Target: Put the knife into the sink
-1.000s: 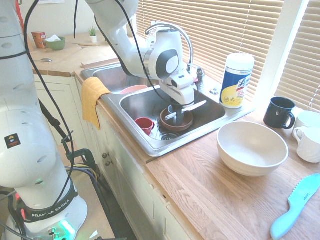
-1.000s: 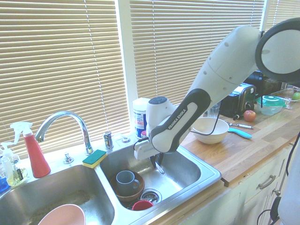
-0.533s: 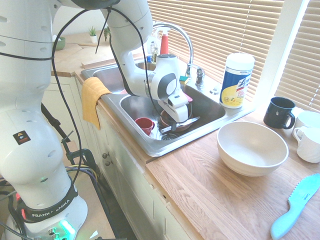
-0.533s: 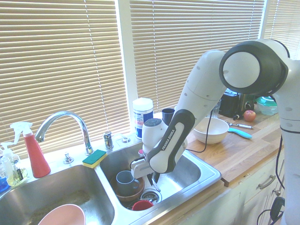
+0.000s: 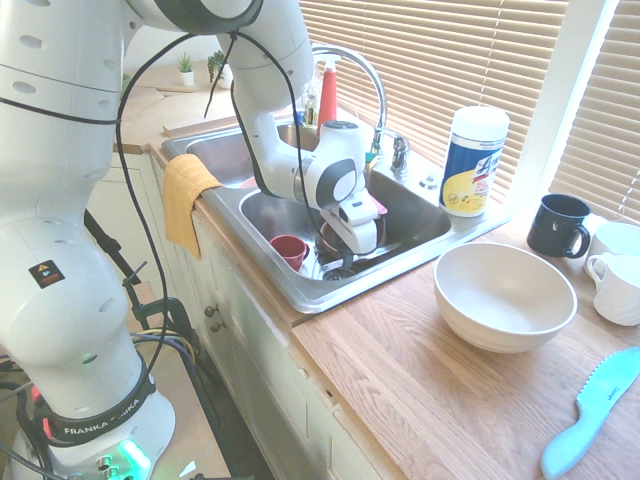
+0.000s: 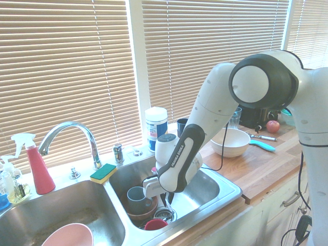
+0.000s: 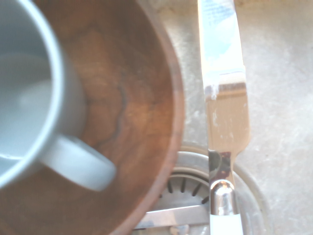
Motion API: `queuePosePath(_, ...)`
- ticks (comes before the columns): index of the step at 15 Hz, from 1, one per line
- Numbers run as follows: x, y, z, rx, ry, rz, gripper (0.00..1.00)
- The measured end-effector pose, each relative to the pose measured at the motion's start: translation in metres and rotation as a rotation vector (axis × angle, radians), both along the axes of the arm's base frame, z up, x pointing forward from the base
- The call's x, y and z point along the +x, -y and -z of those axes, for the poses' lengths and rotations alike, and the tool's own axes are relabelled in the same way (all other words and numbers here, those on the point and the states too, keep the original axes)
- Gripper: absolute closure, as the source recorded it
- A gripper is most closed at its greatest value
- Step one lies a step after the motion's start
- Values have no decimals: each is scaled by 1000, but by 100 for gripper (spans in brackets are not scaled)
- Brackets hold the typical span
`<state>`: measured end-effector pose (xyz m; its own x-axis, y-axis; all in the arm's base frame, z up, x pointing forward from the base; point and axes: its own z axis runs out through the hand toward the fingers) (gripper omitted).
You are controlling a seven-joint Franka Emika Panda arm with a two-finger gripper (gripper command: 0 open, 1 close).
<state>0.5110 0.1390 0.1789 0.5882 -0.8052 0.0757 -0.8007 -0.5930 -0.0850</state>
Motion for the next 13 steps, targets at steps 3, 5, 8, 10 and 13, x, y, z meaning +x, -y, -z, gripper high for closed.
queuePosePath(3,2,2,0,2,1,8,0)
queuePosePath(5,6,3,-3,3,9,8,0)
queuePosePath(8,9,1,-6,2,19,5,0)
queuePosePath(10,14,3,-14,-3,32,-2,0)
queuePosePath(13,20,10,-74,-19,48,-56,0)
